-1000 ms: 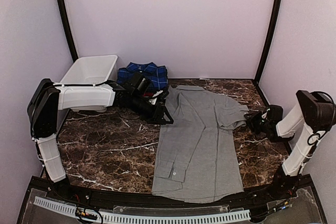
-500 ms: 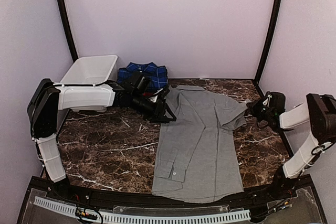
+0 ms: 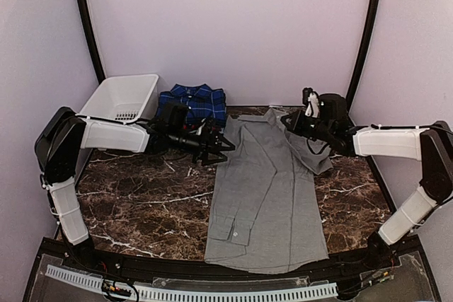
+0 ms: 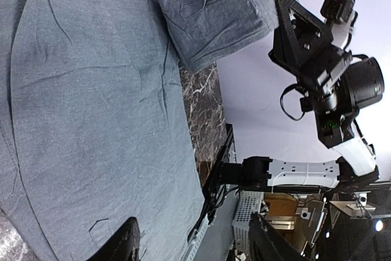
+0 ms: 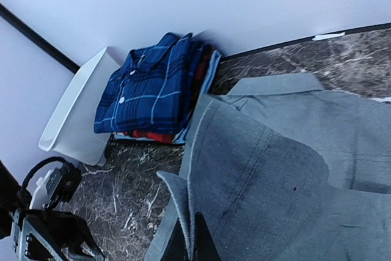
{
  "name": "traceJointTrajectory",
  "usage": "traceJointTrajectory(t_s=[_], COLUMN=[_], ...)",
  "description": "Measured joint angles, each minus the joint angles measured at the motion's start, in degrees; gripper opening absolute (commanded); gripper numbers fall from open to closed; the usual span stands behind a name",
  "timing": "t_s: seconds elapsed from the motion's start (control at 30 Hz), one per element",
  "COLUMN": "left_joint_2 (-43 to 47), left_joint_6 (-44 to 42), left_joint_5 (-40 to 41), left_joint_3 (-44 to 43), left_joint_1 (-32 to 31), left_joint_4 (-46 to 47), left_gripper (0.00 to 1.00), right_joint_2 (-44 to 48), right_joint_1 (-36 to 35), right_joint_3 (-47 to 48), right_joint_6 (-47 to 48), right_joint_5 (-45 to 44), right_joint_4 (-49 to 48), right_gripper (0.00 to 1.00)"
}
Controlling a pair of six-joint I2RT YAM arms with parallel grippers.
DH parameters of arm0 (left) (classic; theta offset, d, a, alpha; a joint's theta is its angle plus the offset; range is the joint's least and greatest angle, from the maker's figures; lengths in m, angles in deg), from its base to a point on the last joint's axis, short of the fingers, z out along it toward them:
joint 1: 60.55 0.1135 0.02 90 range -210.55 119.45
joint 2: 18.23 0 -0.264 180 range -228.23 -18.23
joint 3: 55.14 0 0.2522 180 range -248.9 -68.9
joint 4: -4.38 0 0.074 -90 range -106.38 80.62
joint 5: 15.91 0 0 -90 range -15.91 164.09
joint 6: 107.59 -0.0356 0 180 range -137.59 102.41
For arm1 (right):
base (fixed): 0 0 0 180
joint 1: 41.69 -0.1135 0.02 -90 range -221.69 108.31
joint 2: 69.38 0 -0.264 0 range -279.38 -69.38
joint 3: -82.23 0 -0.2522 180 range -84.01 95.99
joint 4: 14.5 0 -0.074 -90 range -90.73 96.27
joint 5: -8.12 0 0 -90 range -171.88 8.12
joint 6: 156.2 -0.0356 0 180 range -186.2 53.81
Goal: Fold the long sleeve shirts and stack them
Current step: Pass from the right arm to the left
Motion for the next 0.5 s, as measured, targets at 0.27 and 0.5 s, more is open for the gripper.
traceJointTrajectory(t_s=[0.27, 0.5], left_joint_2=[-1.09, -3.56], left_joint_6=[12.61, 21.11], left_joint_5=[-0.7, 2.86], left_joint_3=[4.09, 7.1], left_joint_1=[0.74, 0.76], left_joint_4=[12.52, 17.77], left_gripper=[0.68, 0.69], right_joint_2=[-10.67, -18.23], right_joint_1=[-14.14, -19.65], right_joint_3=[7.48, 11.8], right_joint_6=[2.69, 4.81], right_joint_5=[-3.67, -7.21], right_joint_4=[5.2, 10.6], right_gripper=[0.0, 0.0])
